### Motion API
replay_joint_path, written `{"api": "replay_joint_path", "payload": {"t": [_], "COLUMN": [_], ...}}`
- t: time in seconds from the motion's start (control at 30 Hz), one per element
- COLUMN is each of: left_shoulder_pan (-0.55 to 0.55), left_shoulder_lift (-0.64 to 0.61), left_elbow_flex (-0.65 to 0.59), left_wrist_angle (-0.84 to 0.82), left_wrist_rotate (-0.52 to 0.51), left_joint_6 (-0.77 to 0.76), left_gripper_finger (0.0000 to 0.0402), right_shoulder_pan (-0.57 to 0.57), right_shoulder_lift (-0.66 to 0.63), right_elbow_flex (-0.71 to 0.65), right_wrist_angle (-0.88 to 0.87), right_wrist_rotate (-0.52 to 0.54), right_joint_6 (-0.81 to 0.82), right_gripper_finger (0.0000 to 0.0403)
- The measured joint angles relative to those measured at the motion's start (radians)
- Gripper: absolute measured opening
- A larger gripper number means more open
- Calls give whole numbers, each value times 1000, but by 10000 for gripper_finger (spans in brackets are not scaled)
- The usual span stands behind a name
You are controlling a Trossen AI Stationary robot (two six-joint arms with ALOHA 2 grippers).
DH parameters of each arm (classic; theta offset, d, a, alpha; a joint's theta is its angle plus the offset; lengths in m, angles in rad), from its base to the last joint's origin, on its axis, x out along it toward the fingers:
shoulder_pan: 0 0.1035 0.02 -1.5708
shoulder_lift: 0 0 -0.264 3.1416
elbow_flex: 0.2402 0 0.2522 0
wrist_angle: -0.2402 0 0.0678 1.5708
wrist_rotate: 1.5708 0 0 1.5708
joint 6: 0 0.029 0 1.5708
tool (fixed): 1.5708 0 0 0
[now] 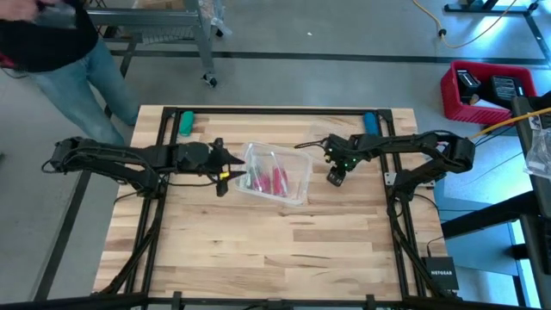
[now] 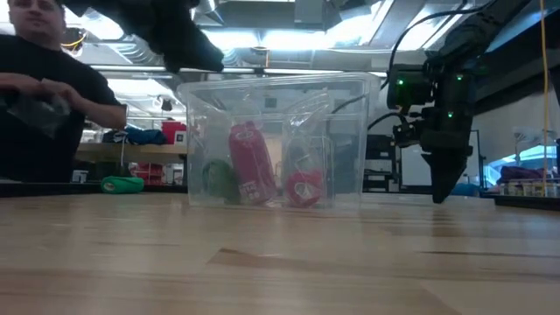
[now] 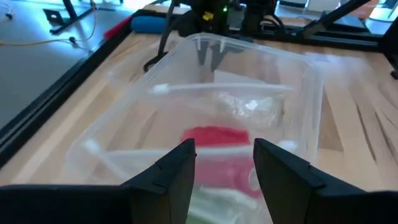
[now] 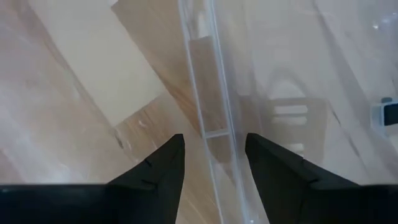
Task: Roll bandage
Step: Close the transparent container
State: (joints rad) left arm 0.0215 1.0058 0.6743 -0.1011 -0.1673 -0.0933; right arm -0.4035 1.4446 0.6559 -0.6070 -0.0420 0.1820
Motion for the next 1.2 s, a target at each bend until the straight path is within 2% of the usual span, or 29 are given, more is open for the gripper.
{"api": "replay_joint_path", "payload": {"t": [0.17,0.43,0.6,0.7,0.77,0.9,1.0,1.2], "left_shoulder_pan": [-49,-120,-134,-146,-149,-148,-148,-147], "left_shoulder_lift": [86,86,85,78,57,-6,-65,-150], "left_elbow_flex": [1,102,106,106,106,106,106,106], "left_wrist_angle": [49,-141,-171,-249,-320,-383,-393,-390], "left_wrist_rotate": [0,-63,-65,-66,-104,-180,-183,-182], "left_joint_6": [-12,-5,1,20,21,-10,-19,-19], "left_gripper_finger": [155,155,155,155,155,155,155,155], "right_shoulder_pan": [24,128,226,325,386,457,479,449], "right_shoulder_lift": [-7,-143,-241,-261,-258,-213,-158,-19], "right_elbow_flex": [7,134,139,85,44,4,3,3], "right_wrist_angle": [-9,-237,-175,21,173,421,550,856], "right_wrist_rotate": [16,-3,-30,-49,-46,12,76,130], "right_joint_6": [45,88,125,131,130,135,147,136], "right_gripper_finger": [179,179,179,179,179,179,179,179]}}
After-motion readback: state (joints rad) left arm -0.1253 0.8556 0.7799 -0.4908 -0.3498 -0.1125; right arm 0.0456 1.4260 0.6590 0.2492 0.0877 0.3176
